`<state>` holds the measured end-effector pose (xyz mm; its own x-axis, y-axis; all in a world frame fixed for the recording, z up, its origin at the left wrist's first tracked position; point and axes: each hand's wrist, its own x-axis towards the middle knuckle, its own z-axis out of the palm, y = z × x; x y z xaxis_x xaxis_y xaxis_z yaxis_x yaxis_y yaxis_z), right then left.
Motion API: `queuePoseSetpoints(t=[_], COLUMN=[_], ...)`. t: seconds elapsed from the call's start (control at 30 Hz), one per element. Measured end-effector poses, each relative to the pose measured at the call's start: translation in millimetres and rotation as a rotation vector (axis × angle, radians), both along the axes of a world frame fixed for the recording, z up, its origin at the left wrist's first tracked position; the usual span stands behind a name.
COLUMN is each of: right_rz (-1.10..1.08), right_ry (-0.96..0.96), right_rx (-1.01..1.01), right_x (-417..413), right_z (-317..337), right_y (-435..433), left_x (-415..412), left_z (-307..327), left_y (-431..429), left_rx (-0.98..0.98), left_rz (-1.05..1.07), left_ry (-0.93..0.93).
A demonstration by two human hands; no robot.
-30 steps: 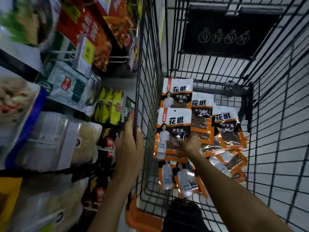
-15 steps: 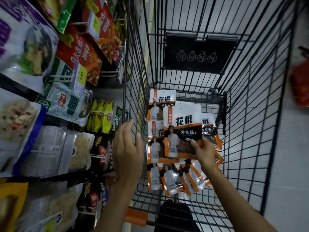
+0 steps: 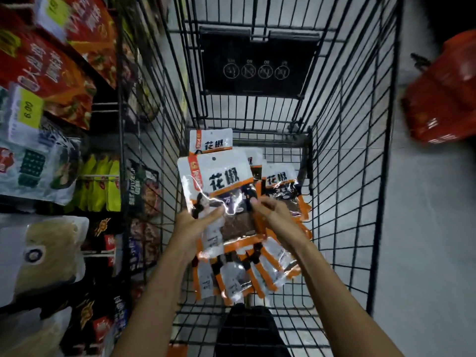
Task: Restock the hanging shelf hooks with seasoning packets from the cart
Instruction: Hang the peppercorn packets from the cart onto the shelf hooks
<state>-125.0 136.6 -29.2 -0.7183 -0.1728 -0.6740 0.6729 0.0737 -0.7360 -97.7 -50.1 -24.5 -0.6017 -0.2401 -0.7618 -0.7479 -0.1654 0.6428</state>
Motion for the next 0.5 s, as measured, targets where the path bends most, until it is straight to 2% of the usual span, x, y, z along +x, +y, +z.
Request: queuePoseSetpoints(t=[0.03, 0.1, 0.17, 0.2, 0.27, 0.33, 0.5], right_rz=[-0.002, -0.015, 0.054, 0.125, 0.243, 0.28, 0.164], right_ry=[0.068, 0.172, 0.15, 0.097, -0.008, -0.035, 0.062], right_rx=[0.135, 0.554, 0.924, 1.035, 1.125, 1.168, 1.284], right_x=[-8.7, -27.3, -40.0, -42.6, -43.5, -43.7, -48.1], right_z=[-12.6, -42.2, -71.6, -85.1, -103.6, -112.0, -106.8], right_y=[5.3, 20.8, 36.3, 41.3, 44.1, 40.8, 26.5], left_x=[-3.3, -8.3, -10.0, -9.0, -5.5, -0.8, 7.6], left_z=[-4.0, -11.7, -22.6, -29.2, -43.0, -53.1, -46.6], left_y=[-0.9, -2.8, -4.7, -5.2, -9.0, -11.1, -7.5], left_rx=[0.019, 0.029, -0.021, -0.029, -0.027, -0.008, -0.03], left_rz=[0.01, 0.03, 0.04, 0.041, 0.056, 0.081, 0.081], left_ry=[-0.017, -0.023, -0.039, -0.056, -0.071, -0.047, 0.012])
